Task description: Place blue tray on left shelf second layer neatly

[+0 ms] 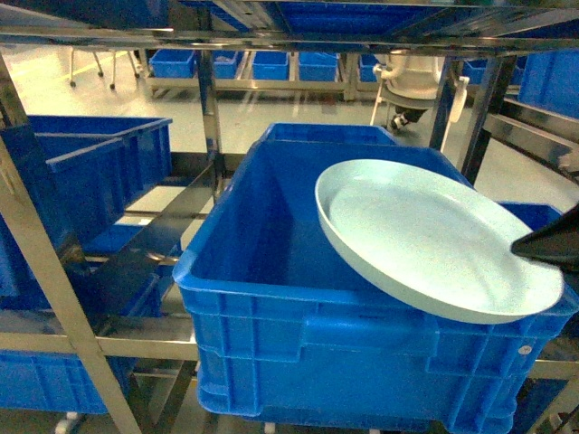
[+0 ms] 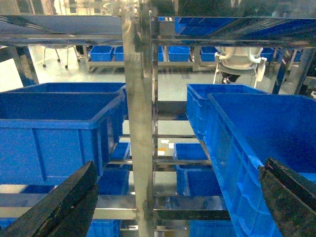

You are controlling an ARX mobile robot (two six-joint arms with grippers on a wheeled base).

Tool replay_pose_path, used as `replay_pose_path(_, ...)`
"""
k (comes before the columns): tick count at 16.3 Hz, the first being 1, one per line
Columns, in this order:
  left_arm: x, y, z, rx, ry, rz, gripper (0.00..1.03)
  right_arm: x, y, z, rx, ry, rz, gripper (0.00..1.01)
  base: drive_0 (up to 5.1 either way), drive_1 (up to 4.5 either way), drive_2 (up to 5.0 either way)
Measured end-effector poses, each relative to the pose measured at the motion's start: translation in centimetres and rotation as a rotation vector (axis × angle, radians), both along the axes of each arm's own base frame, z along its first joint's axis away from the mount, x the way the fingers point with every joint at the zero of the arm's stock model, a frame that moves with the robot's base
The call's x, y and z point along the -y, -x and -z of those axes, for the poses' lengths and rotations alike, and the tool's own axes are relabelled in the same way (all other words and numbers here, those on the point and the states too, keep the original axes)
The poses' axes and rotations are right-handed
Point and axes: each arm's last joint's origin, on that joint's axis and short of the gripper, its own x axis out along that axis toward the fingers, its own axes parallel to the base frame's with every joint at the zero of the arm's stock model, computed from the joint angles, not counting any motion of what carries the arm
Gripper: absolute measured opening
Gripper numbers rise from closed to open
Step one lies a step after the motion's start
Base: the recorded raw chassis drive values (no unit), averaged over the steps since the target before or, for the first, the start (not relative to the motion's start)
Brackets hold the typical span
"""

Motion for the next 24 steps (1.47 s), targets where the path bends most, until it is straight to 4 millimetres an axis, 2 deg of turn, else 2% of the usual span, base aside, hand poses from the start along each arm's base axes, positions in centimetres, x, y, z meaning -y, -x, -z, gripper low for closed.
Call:
replay_pose_path(4,0.0,0.0,0.0,0.000,0.000,0.000,0.98,-1.8,-3.6,-0.3,0.017,0.023,-0.022,0.02,0.0,0.00,0.0)
replay_pose_path(7,0.0,0.0,0.0,0.000,0.000,0.000,0.98,-1.9,-6.2,-0.2,-0.020,0.007,0.016,0.02,0.0,0.00,0.0)
replay_pose_path(11,0.0,0.0,0.0,0.000,0.000,0.000,0.98,-2.0,-8.1,0.7,-0.073,0.004,0.041,0.02,0.0,0.00,0.0)
replay_pose_path(14,0.0,0.0,0.0,0.000,0.000,0.000,0.98,-3.1,-8.4,1.2,-0.083,0.039,0.041,0.02,0.0,0.00,0.0)
replay_pose_path(15,0.0,0.0,0.0,0.000,0.000,0.000,0.98,-3.6,-8.4,1.1,-0.064,0.037,0.028,0.10,0.0,0.00,0.0)
replay_pose_path(16,0.0,0.0,0.0,0.000,0.000,0.000,0.98,-4.2,-8.4,1.0,-0.034,0.025,0.006,0.25,0.0,0.00,0.0)
replay_pose_path(17,0.0,0.0,0.0,0.000,0.000,0.000,0.98,-4.3,-7.6,1.1,-0.024,0.014,-0.008,0.36,0.0,0.00,0.0)
replay_pose_path(19,0.0,0.0,0.0,0.000,0.000,0.000,0.98,-4.3,-3.2,0.1,-0.024,-0.010,-0.043,0.58,0.0,0.00,0.0)
replay_pose_path(20,0.0,0.0,0.0,0.000,0.000,0.000,0.98,-3.9,-0.3,-1.1,-0.032,-0.021,-0.054,0.69,0.0,0.00,0.0)
replay_pose_path(21,0.0,0.0,0.0,0.000,0.000,0.000,0.98,-2.8,4.1,-2.1,-0.052,-0.016,-0.037,0.83,0.0,0.00,0.0)
replay_pose_path(22,0.0,0.0,0.0,0.000,0.000,0.000,0.98,-1.3,7.9,-2.1,-0.091,0.023,0.018,0.96,0.0,0.00,0.0)
replay_pose_path(23,0.0,0.0,0.0,0.000,0.000,0.000,0.98,-0.5,11.2,-1.8,-0.128,0.081,0.053,0.99,0.0,0.00,0.0)
replay_pose_path(24,0.0,0.0,0.0,0.000,0.000,0.000,0.98,-0.5,14.1,-2.0,-0.115,0.161,0.050,0.97,0.0,0.00,0.0)
